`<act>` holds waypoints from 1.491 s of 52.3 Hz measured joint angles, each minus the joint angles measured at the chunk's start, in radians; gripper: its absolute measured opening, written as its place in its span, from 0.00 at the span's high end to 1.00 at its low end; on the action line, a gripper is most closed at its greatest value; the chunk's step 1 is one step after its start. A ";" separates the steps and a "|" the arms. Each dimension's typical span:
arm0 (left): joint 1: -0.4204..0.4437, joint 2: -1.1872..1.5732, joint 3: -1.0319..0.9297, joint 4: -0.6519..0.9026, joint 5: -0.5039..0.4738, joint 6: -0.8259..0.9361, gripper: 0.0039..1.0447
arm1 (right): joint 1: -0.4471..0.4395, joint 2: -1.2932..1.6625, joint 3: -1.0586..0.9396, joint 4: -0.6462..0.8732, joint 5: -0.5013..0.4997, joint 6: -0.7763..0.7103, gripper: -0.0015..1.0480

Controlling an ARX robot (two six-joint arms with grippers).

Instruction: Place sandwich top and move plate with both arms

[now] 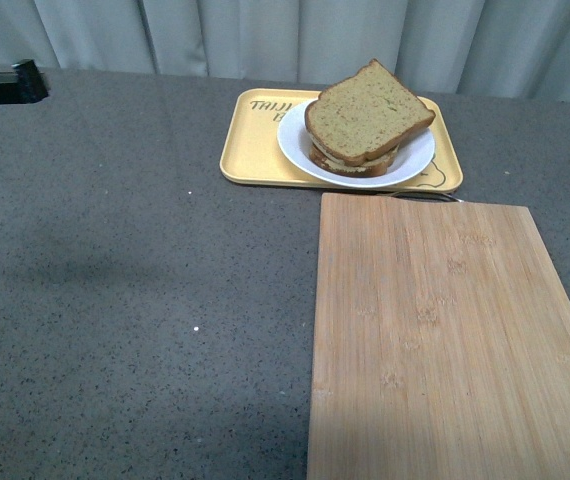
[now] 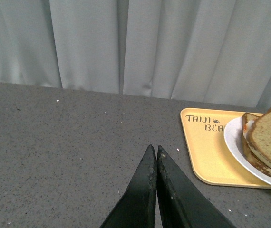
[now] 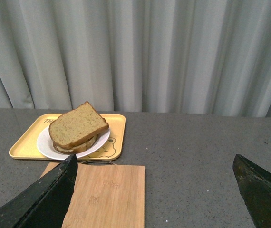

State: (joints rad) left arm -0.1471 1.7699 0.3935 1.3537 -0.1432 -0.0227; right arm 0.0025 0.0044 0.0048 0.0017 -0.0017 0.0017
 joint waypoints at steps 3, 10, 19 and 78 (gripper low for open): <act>0.007 -0.050 -0.039 -0.001 0.016 0.004 0.97 | 0.000 0.000 0.000 0.000 0.000 0.000 0.09; 0.034 -0.168 -0.130 -0.027 0.035 0.008 0.97 | 0.000 0.000 0.000 0.000 0.000 0.000 0.09; 0.058 -0.294 -0.210 -0.077 0.056 0.010 0.97 | 0.000 0.000 0.000 0.000 0.000 0.000 0.09; 0.145 -1.220 -0.375 -0.813 0.142 0.015 0.97 | 0.000 0.000 0.000 0.000 0.000 0.000 0.09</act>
State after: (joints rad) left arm -0.0021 0.5499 0.0189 0.5411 -0.0017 -0.0078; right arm 0.0025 0.0044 0.0048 0.0017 -0.0017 0.0017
